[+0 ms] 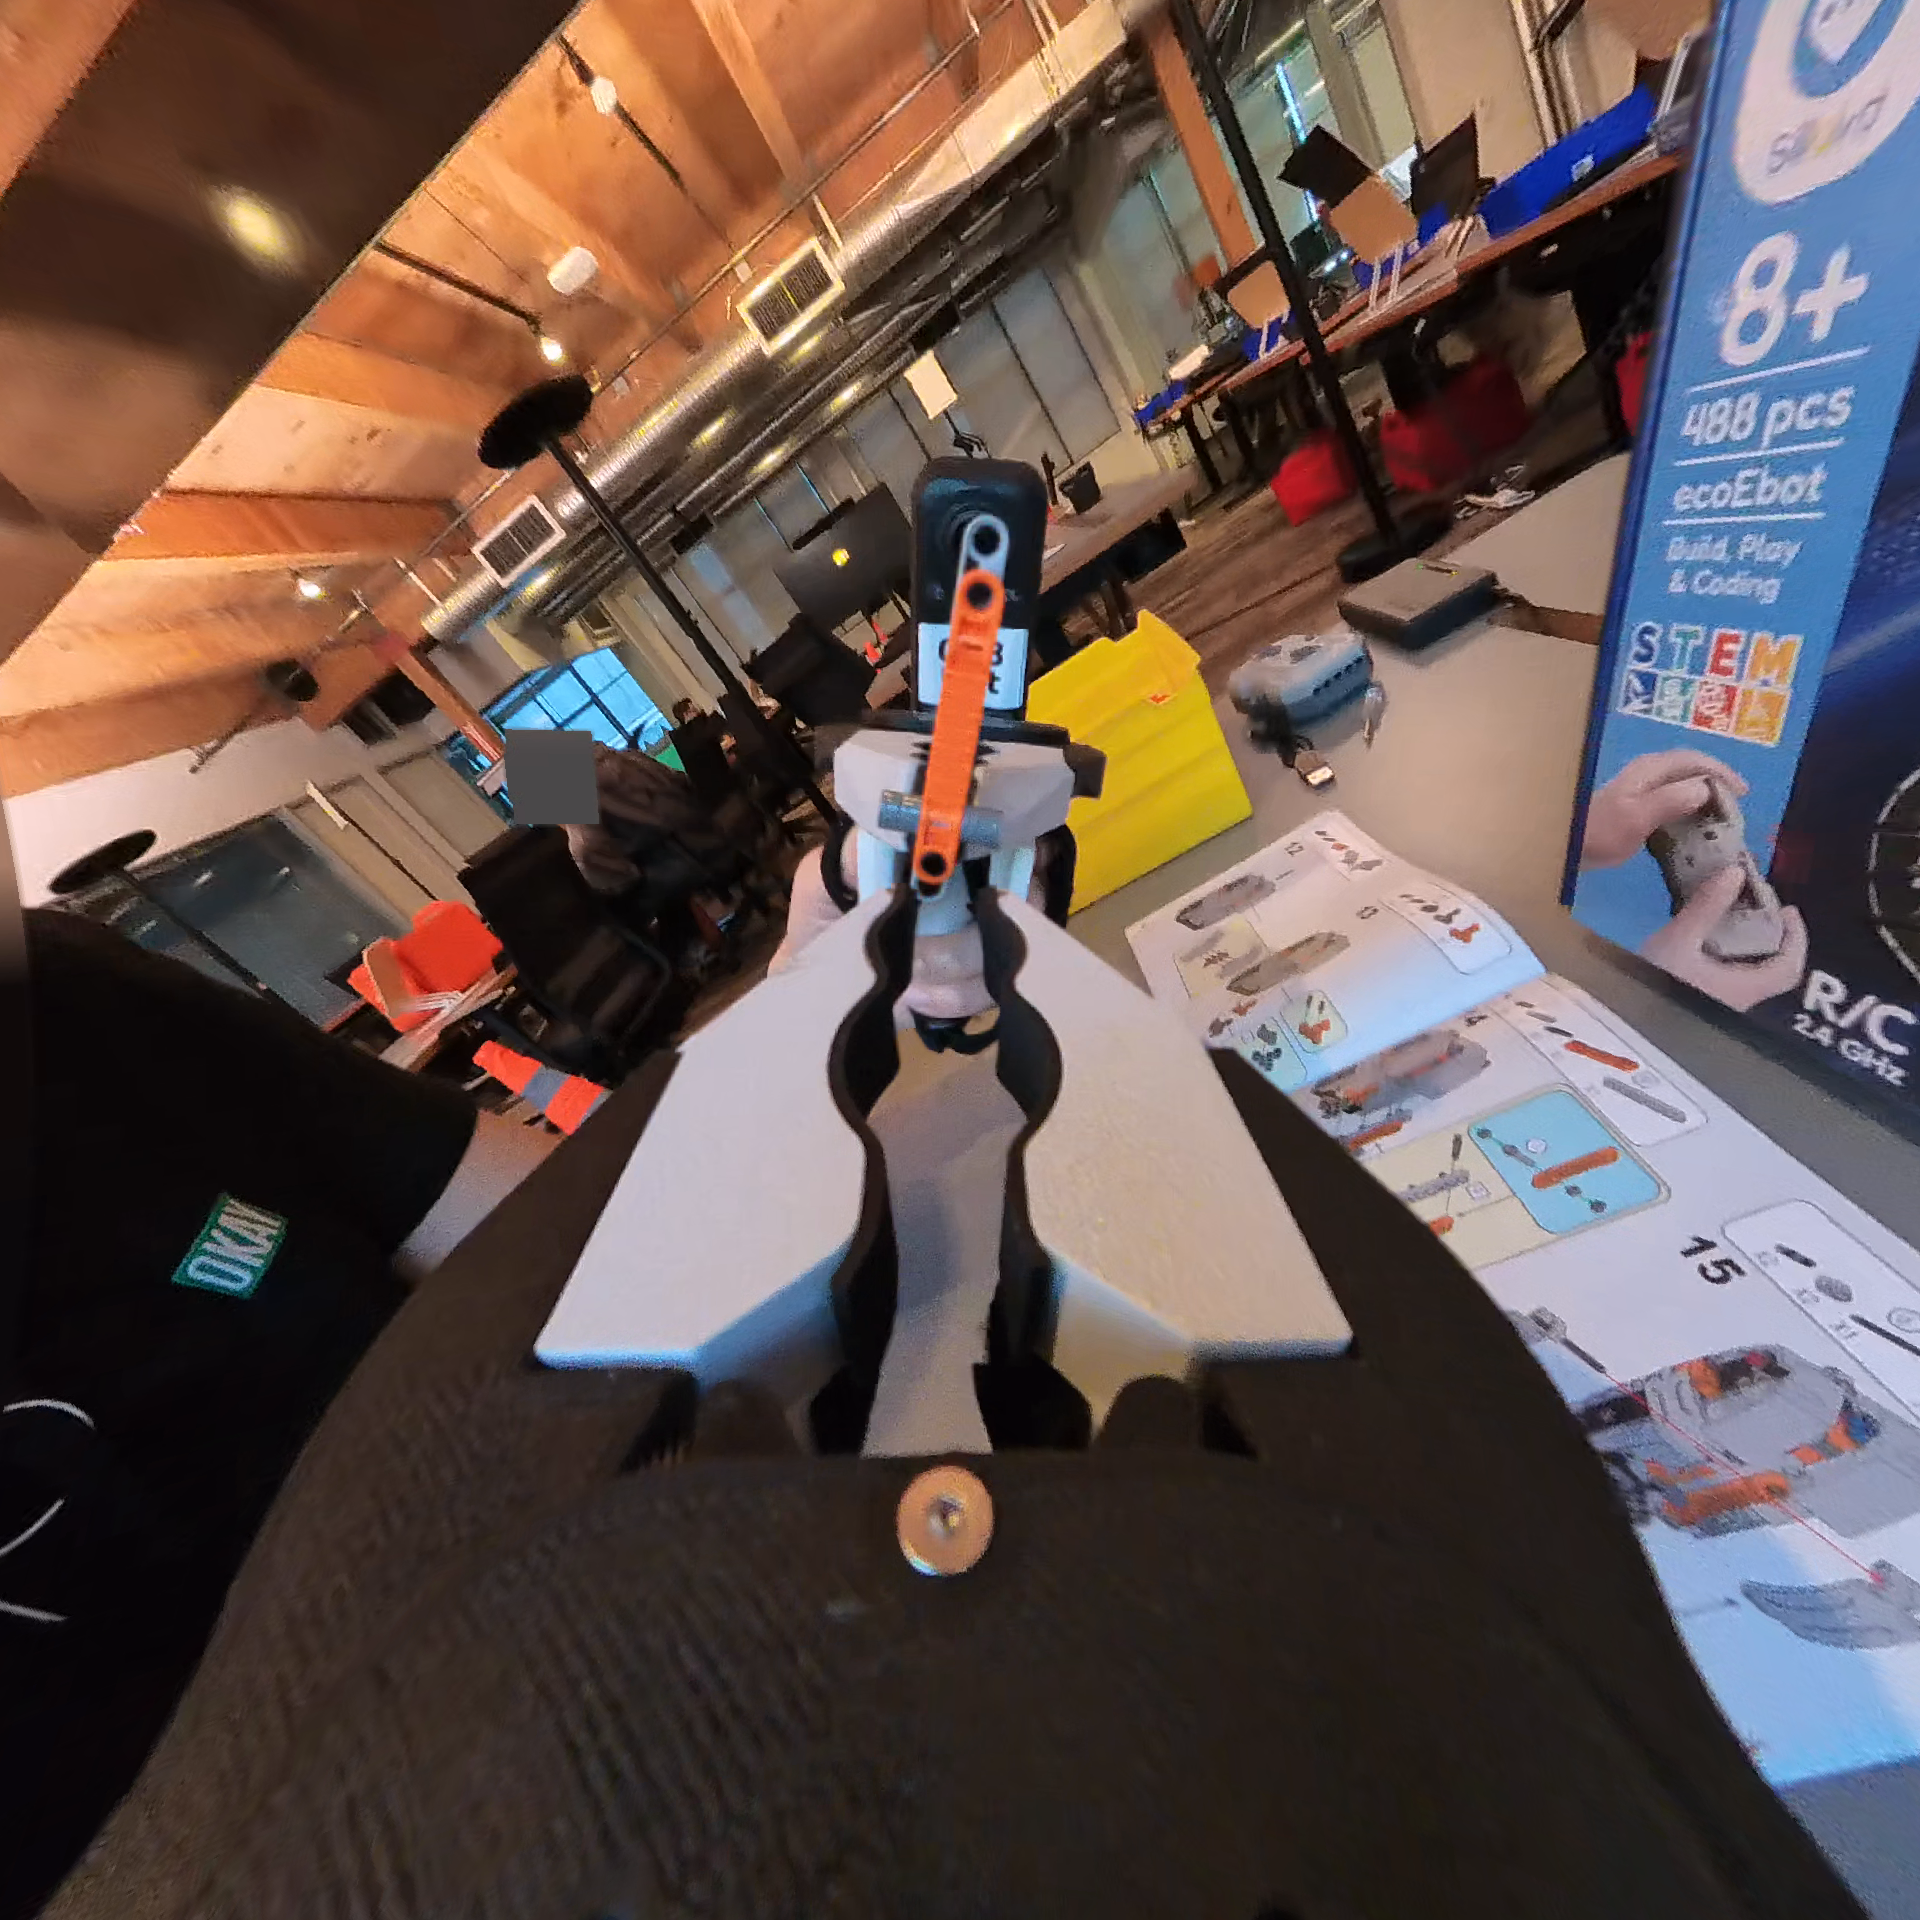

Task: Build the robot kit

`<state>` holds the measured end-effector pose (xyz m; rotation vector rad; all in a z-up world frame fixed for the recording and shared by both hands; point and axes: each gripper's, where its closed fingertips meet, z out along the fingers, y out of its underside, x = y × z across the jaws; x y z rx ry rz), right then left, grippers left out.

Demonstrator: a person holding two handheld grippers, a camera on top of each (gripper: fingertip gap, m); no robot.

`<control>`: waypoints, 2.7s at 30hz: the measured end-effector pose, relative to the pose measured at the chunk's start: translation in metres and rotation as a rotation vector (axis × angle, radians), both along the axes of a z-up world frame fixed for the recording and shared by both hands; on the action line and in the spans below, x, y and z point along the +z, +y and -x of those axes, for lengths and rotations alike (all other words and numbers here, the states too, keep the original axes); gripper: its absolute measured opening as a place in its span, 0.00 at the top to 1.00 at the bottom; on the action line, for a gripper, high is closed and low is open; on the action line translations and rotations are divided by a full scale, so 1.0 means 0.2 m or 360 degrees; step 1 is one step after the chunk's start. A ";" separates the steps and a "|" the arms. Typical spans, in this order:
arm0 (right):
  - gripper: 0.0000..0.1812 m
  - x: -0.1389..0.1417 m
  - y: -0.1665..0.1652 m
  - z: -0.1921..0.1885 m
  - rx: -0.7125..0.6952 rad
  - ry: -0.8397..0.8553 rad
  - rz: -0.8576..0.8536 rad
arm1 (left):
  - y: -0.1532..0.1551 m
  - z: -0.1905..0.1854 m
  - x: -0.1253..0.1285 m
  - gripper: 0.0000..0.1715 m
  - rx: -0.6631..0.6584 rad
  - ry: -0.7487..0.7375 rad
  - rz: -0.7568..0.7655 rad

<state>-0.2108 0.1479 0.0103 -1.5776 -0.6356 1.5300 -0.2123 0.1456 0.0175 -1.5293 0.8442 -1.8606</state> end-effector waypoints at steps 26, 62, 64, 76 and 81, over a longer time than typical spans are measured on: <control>0.85 0.12 0.03 -0.11 -0.0021 0.0241 0.0075 | -0.10 -0.04 -0.01 0.98 -0.0184 0.0032 -0.0027; 0.97 -0.11 -0.05 0.10 0.0139 -0.0120 0.0186 | -0.01 -0.02 -0.05 0.91 -0.0056 0.0036 0.0031; 0.97 -0.12 -0.05 0.10 0.0145 -0.0130 0.0189 | -0.01 -0.02 -0.06 0.94 -0.0065 0.0050 0.0031; 0.97 -0.11 -0.04 0.08 0.0133 -0.0137 0.0189 | -0.02 -0.06 -0.08 0.96 -0.0089 0.0050 0.0057; 0.97 -0.12 -0.04 0.09 0.0130 -0.0145 0.0168 | -0.01 -0.05 -0.09 0.98 -0.0082 0.0078 0.0053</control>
